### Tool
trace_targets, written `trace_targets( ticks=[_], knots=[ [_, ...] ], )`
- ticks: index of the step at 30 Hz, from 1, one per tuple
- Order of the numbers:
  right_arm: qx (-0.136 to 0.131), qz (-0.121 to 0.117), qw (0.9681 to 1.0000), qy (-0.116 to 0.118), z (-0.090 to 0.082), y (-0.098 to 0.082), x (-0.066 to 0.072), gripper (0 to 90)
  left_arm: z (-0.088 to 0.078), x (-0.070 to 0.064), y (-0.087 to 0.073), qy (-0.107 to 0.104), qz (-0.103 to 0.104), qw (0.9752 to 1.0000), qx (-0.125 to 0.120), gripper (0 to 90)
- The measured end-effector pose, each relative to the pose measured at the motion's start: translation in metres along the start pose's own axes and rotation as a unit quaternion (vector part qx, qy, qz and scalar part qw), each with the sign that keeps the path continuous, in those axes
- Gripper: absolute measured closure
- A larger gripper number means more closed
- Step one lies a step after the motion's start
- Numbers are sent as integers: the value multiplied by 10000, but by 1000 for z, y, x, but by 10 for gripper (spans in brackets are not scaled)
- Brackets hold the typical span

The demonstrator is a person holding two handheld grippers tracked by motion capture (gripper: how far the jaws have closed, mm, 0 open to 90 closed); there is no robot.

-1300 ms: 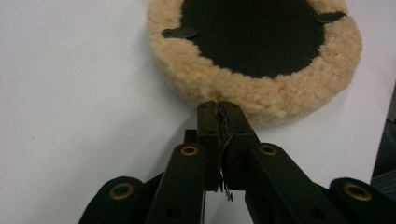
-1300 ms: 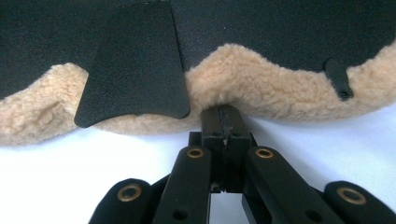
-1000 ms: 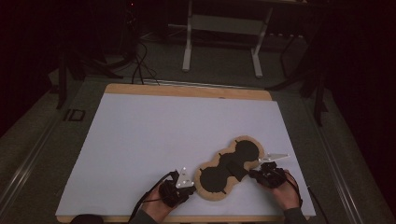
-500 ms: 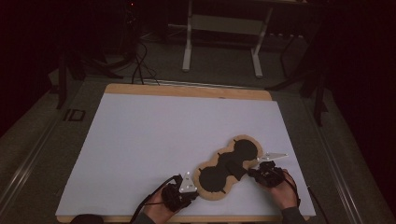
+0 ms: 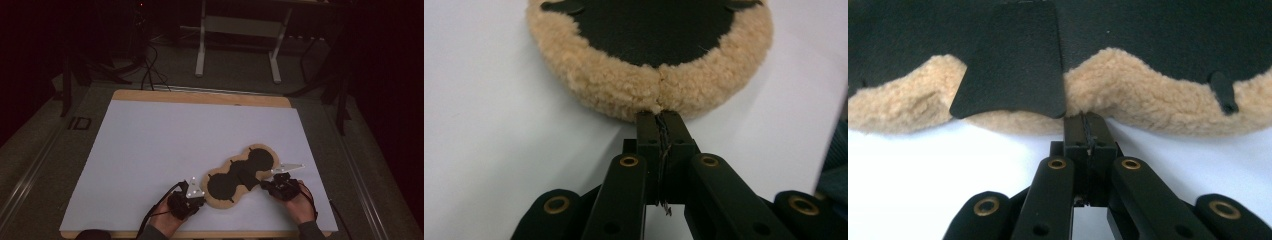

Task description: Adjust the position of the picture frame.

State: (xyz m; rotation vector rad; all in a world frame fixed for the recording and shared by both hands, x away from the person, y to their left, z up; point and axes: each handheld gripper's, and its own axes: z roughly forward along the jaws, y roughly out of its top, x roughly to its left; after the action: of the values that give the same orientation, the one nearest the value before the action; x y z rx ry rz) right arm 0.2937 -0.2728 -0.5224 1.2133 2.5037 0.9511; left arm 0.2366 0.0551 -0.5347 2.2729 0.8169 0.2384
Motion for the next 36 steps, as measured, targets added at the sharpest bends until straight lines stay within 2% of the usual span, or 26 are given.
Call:
trace_targets(
  ticks=[3, 7, 8, 10, 14, 18, 23, 25, 28, 30, 33, 36],
  knots=[
    [11, -34, 10000, -45, 2, 2, 3, 900, -1, 1, -1, 39, -65, 10000, -4, 890],
    [-10, -41, 10000, -43, 2, 2, 3, 900, -1, -4, -1, 61, -6, 10000, 23, 890],
    [-4, -38, 10000, -53, 2, 2, 3, 900, -1, -4, -1, 2, -3, 10000, 34, 889],
    [5, -39, 10000, -54, 3, 3, 4, 900, -3, -6, 0, -253, 2, 9997, -36, 891],
    [14, -48, 10000, -86, 4, 4, 5, 900, -2, -16, 3, -317, 237, 9992, -7, 890],
    [20, -105, 9999, -107, 5, 5, 7, 900, 3, -21, 3, -297, 378, 9988, 54, 887],
    [29, -207, 9997, -96, 10, 10, 14, 900, 2, -20, 4, -285, 350, 9990, 19, 883],
    [21, -253, 9996, -79, 11, 11, 16, 900, 2, -21, 4, -174, 428, 9989, 25, 883],
    [44, -351, 9993, -137, 12, 13, 18, 900, 2, -22, 5, -194, 454, 9988, -9, 879],
    [-38, -348, 9992, -203, 9, 14, 17, 900, 2, -22, 6, -202, 466, 9987, -16, 879],
    [-384, -180, 9990, -124, 1, 16, 15, 900, 3, -21, 6, -206, 437, 9988, -45, 880],
    [-358, -230, 9990, -96, 2, 17, 17, 900, 5, -22, 6, -188, 452, 9988, -44, 880]
  ],
)
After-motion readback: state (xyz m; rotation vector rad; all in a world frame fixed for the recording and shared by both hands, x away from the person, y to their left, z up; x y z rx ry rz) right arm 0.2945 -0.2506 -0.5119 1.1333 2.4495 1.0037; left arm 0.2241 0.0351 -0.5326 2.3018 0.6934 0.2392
